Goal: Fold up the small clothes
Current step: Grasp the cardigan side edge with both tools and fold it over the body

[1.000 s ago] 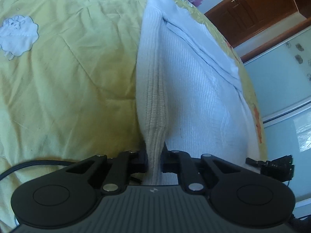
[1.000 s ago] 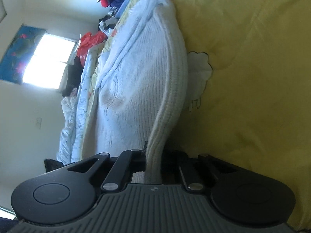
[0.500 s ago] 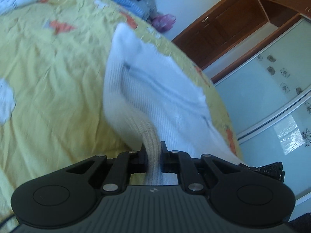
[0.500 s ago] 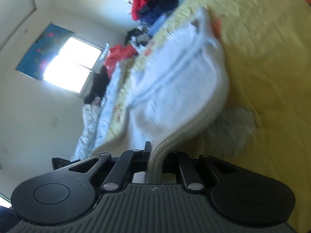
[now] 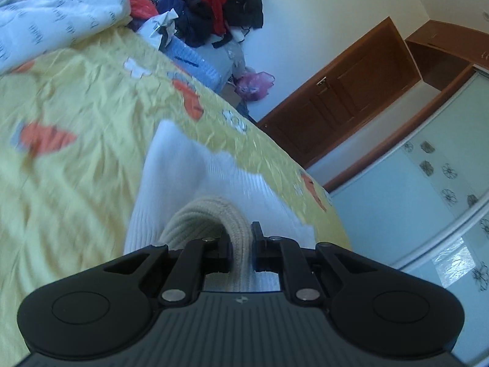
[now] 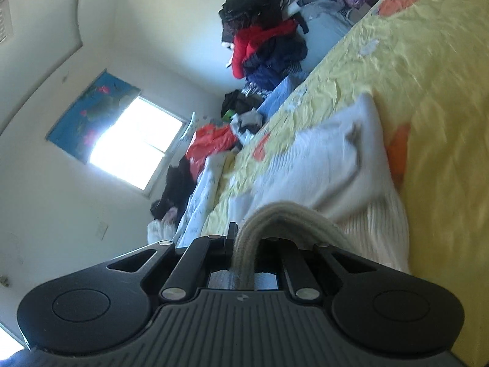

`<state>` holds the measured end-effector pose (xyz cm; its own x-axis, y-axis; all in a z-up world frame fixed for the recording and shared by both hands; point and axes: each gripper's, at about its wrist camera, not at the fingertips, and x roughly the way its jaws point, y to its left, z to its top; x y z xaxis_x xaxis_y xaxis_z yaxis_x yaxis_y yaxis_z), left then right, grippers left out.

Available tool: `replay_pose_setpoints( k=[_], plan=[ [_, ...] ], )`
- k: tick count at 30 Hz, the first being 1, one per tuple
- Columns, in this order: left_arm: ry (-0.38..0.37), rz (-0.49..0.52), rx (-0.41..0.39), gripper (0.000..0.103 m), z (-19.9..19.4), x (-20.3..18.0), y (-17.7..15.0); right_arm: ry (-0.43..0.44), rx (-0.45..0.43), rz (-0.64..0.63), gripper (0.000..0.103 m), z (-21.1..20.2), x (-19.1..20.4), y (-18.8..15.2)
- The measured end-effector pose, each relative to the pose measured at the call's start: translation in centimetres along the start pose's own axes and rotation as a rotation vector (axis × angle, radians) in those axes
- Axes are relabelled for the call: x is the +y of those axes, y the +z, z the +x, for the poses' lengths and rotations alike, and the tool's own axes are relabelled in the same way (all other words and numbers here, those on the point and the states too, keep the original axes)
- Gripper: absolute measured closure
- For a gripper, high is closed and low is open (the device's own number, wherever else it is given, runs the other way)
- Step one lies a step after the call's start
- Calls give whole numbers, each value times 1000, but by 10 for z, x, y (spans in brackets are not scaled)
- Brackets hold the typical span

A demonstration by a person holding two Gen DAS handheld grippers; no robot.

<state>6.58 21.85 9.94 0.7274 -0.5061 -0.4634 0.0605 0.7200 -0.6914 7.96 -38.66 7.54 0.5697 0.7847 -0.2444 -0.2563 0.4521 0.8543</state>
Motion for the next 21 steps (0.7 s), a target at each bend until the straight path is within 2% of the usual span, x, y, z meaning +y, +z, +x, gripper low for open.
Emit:
replay_pose_setpoints(
  k=[7, 9, 12, 14, 18, 21],
  plan=[
    [49, 22, -11, 92, 60, 1, 61, -31, -31, 30, 92, 47, -30, 64],
    [49, 12, -1, 92, 78, 3, 74, -41, -29, 50, 92, 64, -42, 78],
    [94, 45, 19, 92, 111, 5, 87, -72, -22, 70, 92, 90, -60, 98],
    [104, 30, 36, 92, 132, 11, 96, -87, -18, 99, 92, 106, -73, 108],
    [122, -19, 19, 92, 162, 30, 114, -112, -35, 179, 92, 132, -100, 126],
    [162, -70, 2, 92, 187, 53, 122, -124, -63, 302, 88, 149, -130, 133]
  ],
)
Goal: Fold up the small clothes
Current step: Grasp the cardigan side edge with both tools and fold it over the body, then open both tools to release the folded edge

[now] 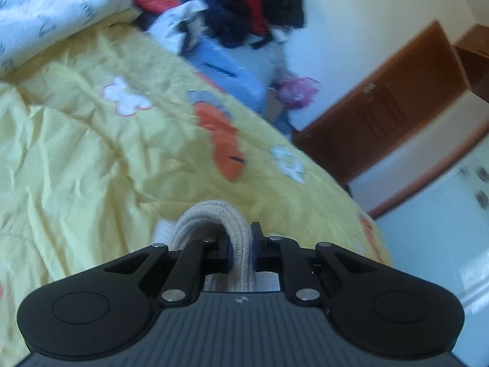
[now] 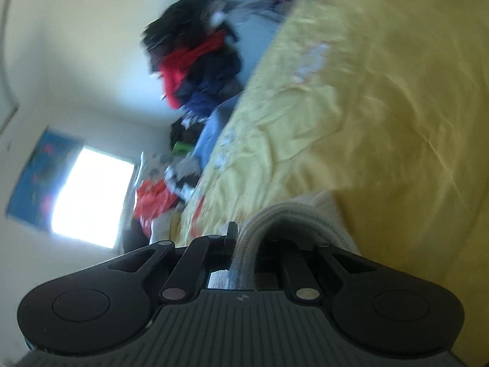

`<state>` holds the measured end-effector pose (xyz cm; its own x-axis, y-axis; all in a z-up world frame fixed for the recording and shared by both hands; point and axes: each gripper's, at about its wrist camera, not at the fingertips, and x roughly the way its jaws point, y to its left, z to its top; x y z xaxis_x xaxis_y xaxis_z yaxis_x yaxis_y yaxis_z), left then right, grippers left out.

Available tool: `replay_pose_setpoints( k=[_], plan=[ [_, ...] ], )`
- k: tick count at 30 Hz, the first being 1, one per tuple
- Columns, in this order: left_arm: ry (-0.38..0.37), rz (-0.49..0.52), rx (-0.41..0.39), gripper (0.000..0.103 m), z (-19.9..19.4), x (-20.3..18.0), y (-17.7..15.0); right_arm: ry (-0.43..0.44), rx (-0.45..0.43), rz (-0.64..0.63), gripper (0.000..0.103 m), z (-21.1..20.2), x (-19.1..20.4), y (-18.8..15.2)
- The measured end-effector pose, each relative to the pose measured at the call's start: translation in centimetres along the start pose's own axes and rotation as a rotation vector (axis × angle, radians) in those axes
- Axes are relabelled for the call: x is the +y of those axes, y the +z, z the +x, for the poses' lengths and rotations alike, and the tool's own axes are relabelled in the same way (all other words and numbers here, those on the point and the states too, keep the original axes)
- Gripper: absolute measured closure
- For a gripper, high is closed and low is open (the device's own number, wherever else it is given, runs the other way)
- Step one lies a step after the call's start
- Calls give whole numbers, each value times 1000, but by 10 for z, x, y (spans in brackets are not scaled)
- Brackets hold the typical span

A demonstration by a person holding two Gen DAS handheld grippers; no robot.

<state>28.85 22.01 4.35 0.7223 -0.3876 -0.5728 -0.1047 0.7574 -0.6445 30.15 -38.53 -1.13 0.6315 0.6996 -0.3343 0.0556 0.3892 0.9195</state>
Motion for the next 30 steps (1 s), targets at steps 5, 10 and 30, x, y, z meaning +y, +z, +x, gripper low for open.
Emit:
replay_pose_setpoints(
  k=[5, 10, 30],
  plan=[
    [-44, -260, 77, 85, 29, 42, 5, 52, -27, 140, 67, 15, -22, 11],
    [-129, -295, -27, 44, -10, 44, 7, 57, -117, 43, 41, -11, 3, 11],
    [272, 139, -173, 33, -100, 8, -127, -159, -82, -64, 35, -129, -18, -143]
  ],
)
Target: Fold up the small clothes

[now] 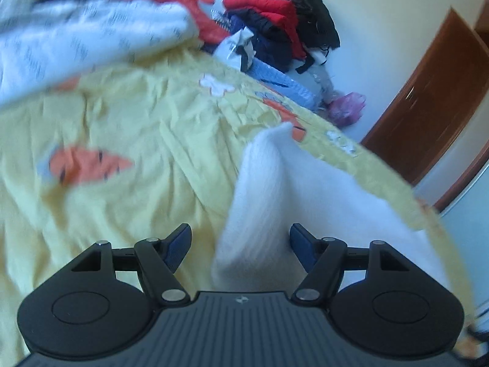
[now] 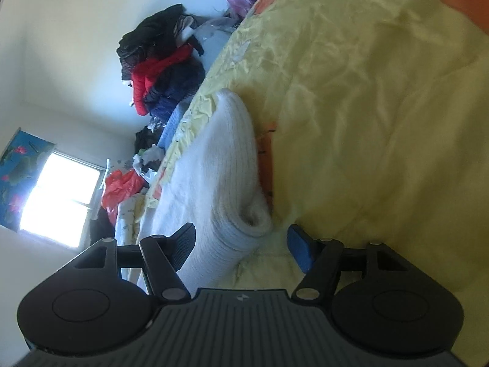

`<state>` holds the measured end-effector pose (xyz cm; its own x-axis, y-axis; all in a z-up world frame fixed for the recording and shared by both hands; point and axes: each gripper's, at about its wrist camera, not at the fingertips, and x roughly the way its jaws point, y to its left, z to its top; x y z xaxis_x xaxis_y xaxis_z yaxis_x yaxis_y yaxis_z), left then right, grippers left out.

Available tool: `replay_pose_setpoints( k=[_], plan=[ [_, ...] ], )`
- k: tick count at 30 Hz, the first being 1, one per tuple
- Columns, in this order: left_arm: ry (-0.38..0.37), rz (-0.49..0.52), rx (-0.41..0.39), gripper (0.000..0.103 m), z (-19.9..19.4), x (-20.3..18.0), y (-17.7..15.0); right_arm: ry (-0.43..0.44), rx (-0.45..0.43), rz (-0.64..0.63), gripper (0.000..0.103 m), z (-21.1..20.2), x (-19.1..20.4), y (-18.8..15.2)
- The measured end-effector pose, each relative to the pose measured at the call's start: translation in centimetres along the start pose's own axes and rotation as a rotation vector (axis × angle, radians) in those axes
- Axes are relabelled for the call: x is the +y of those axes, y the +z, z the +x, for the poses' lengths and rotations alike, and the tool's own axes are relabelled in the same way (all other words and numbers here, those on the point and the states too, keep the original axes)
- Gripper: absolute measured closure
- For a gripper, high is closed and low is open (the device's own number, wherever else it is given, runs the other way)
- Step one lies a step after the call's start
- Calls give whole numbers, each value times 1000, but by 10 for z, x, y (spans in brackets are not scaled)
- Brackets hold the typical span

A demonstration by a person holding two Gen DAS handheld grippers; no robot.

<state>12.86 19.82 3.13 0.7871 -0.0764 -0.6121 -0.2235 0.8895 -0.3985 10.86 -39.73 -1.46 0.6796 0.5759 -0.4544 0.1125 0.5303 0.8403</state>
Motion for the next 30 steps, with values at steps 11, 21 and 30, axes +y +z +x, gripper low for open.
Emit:
replay_pose_setpoints(
  k=[11, 21, 30],
  plan=[
    [-129, -41, -10, 89, -18, 10, -3, -50, 2, -58, 35, 25, 20, -1],
    [-143, -202, -64, 19, -46, 32, -21, -50, 10, -81, 32, 10, 20, -3],
    [-246, -416, -25, 13, -29, 40, -61, -28, -52, -61, 31, 8, 17, -22]
  ],
)
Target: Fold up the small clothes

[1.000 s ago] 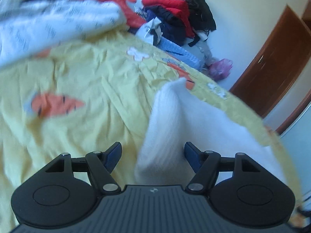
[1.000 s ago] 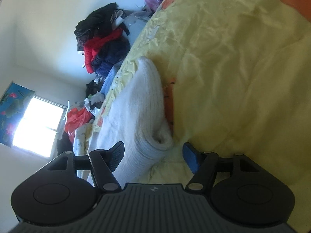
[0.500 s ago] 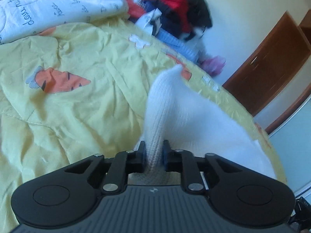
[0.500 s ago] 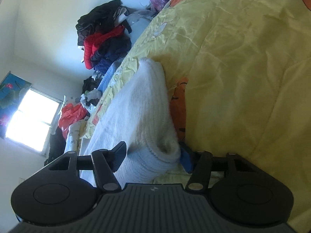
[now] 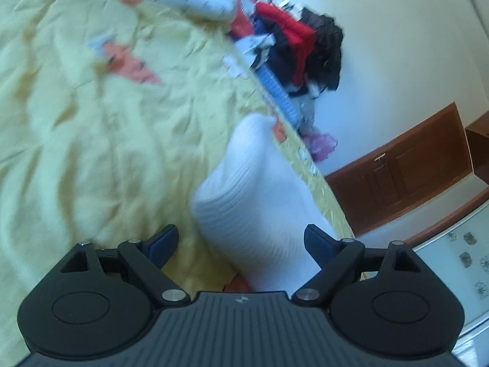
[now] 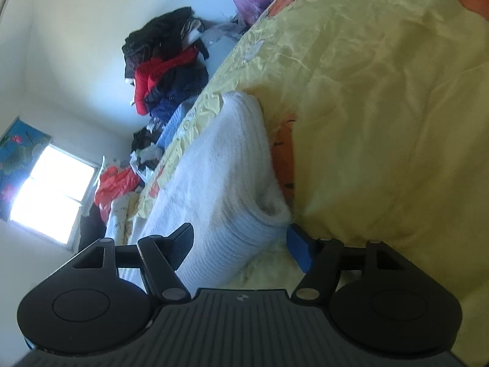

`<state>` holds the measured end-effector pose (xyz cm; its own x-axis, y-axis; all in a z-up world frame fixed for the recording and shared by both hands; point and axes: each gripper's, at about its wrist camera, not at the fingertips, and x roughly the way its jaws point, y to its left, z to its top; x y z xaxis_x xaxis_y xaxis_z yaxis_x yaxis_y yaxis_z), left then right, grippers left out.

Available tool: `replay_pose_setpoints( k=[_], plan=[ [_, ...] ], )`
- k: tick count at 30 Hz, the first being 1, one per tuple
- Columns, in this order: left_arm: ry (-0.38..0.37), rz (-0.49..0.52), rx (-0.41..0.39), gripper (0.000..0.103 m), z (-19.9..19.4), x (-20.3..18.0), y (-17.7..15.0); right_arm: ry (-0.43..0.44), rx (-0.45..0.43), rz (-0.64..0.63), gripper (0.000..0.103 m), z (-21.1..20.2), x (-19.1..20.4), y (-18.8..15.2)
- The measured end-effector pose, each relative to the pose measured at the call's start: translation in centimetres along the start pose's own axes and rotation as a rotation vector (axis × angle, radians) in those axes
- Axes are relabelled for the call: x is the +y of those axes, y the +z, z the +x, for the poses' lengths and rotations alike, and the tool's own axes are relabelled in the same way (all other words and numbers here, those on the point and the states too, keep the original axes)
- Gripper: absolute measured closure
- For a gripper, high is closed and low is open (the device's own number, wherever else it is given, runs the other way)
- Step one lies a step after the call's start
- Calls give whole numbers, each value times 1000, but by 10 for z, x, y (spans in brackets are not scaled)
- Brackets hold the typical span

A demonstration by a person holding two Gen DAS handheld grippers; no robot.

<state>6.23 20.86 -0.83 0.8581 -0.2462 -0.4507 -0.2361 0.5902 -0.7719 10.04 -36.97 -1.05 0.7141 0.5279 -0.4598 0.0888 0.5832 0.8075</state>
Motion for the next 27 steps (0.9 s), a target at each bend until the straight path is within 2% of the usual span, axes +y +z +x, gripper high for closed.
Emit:
replay_pose_setpoints(
  k=[5, 6, 7, 8, 9, 11, 14, 17, 22, 27],
  plan=[
    [36, -17, -10, 14, 36, -20, 6, -49, -120, -2, 30, 27, 16, -3],
    [39, -22, -18, 15, 40, -22, 7, -62, -137, -7, 33, 32, 19, -3],
    [63, -31, -20, 35, 45, -22, 8, -82, -147, -15, 48, 38, 22, -3],
    [111, -37, -13, 65, 50, -22, 8, -115, -144, -28, 59, 43, 25, -2],
    [132, -48, -4, 65, 52, -20, 9, -136, -126, -41, 64, 48, 26, 0],
    [122, -72, 14, 70, 52, -18, 12, -138, -114, -46, 66, 50, 27, 2],
    [132, -8, 26, 76, 47, -27, 15, -116, -104, -62, 69, 45, 30, 8],
    [100, 41, 28, 77, 35, -42, 19, -86, -98, -69, 70, 37, 38, 12],
    [35, 116, 69, 77, -4, -54, 14, -19, -63, -105, 71, -1, 47, 9],
    [17, 141, 132, 77, -48, -34, -7, 0, 1, -112, 70, -52, 35, -14]
  ],
)
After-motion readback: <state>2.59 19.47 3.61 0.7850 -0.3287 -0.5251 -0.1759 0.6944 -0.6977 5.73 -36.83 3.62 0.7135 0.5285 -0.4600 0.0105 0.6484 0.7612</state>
